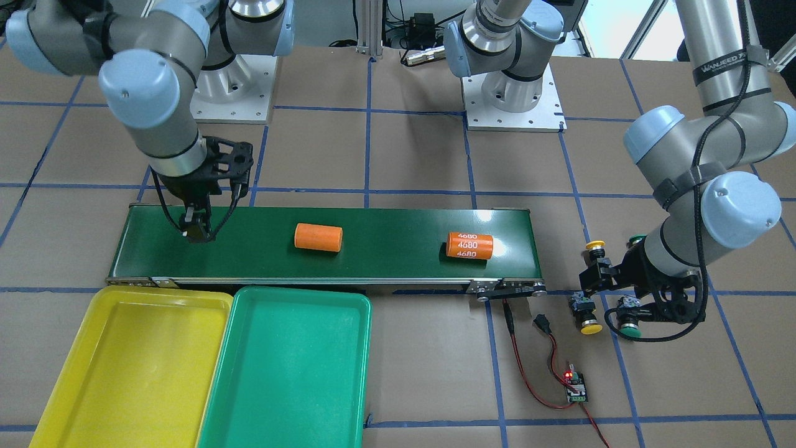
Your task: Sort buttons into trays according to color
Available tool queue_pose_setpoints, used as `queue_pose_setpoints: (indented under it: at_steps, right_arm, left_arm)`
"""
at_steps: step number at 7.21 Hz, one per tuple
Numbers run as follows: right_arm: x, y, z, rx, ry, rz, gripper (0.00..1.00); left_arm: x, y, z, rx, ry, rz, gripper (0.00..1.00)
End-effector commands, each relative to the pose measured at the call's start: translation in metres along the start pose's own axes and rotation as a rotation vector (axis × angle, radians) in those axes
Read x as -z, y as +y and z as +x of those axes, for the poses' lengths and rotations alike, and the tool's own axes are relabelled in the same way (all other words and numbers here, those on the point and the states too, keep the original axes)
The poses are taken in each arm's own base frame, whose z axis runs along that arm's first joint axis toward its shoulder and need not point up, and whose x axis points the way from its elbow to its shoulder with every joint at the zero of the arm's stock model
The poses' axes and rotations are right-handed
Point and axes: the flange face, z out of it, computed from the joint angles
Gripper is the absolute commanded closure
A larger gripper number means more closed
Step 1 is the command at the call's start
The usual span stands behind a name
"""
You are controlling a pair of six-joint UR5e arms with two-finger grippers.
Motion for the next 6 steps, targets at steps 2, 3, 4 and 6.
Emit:
queue_pose_setpoints:
  at_steps: [2,3,4,6]
  right_arm:
    - [0.032,0.004,0.026,-0.001,0.038,0.000,0.00]
    - [0.042,0.006,0.044,-0.002,0.059,-0.010,0.00]
    - [0.021,0.010,0.064,-0.005,0.012,-0.009,0.00]
    - [-0.009,0.007,0.085,-0.009,0.020,-0.011,0.00]
  left_arm:
    - [-0.038,-0.008,0.003,0.001,0.065,-0.038,0.00]
    - [-0.046,-0.012,0.001,-0.007,0.066,-0.050,0.00]
    - [-0.053,-0.016,0.000,-0.007,0.070,-0.056,0.00]
    - [-0.065,-0.010,-0.012,0.017,0.080,-0.073,0.24]
